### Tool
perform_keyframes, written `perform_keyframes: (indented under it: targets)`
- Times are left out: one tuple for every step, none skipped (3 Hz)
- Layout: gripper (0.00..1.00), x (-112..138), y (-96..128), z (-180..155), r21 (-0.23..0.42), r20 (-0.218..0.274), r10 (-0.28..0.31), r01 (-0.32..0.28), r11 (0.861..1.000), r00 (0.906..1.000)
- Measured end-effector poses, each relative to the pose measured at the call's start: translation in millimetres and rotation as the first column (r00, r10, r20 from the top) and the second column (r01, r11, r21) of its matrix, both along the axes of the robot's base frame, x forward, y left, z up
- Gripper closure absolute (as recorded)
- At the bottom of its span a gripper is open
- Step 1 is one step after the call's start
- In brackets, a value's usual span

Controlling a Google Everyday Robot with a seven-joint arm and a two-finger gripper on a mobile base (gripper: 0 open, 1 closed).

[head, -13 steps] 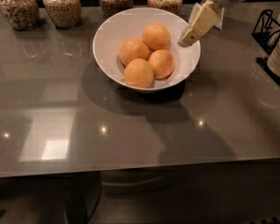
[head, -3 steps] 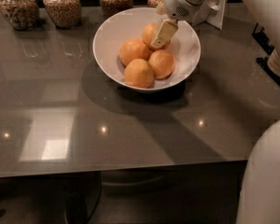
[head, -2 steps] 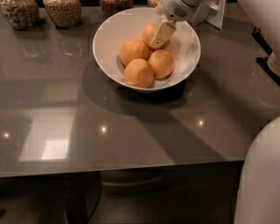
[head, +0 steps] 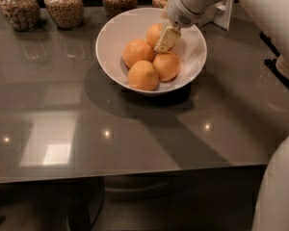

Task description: Pick orange from white bowl

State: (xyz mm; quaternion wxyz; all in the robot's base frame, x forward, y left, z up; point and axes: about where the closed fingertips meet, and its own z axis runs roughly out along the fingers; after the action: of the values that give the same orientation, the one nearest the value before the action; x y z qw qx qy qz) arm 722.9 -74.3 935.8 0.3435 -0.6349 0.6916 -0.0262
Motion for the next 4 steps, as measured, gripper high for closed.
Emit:
perform_keyframes:
  targets:
    - [0.31, 0.0, -3.3, -4.5, -0.021, 0.026, -0.004, 0.005, 1.0, 0.9997]
    - [0.32, 0.5, -3.9, -2.3, -0.025, 0.029, -0.005, 0.006, 1.0, 0.9996]
    - [0.33, 5.2, -6.5, -3.0, -0.04, 0.042, -0.009, 0.011, 0.999, 0.9991]
    - [0.33, 11.5, -9.4, -2.6, -0.056, 0.053, -0.013, 0.016, 0.998, 0.9985]
